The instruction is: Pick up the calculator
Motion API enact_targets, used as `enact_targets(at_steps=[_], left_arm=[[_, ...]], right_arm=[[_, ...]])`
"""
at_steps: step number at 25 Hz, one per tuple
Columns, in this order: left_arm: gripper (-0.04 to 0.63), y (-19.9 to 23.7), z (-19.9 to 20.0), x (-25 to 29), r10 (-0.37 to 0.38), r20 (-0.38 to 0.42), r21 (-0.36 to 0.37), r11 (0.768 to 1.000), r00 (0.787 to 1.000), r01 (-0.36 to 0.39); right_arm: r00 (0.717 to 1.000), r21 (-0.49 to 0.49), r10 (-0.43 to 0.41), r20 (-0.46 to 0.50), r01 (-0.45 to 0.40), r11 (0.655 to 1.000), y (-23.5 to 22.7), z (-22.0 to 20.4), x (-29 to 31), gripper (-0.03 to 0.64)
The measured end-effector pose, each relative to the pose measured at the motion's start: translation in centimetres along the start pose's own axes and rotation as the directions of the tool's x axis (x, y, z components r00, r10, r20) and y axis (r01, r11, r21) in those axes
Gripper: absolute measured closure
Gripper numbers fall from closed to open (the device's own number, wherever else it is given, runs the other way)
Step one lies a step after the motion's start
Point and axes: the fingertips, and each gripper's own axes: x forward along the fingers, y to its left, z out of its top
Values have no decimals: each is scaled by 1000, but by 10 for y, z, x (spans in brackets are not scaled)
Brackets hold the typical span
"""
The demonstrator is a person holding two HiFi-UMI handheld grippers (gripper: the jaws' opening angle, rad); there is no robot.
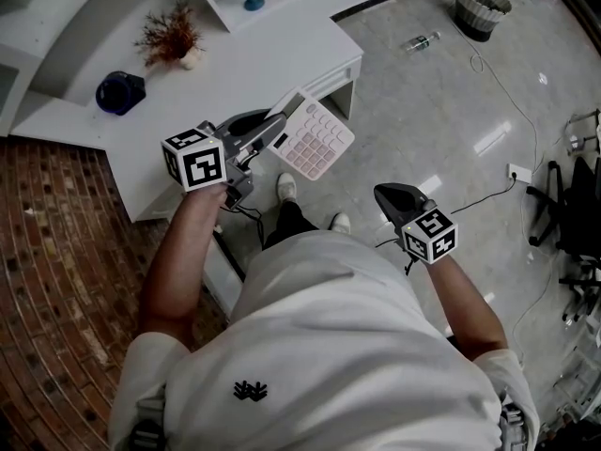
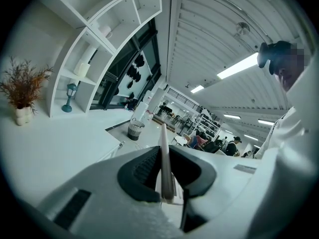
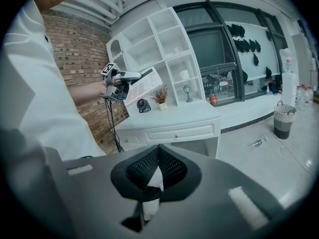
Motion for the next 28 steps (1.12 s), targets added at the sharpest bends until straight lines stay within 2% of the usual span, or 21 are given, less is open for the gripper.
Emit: enact_targets(at_steps=[28], left_arm=[[540,-9,7,0,-46,-18,-7,999,999,46]], right_arm=[[999,-20,11,-43,-12,1000,-5,4,6,606]])
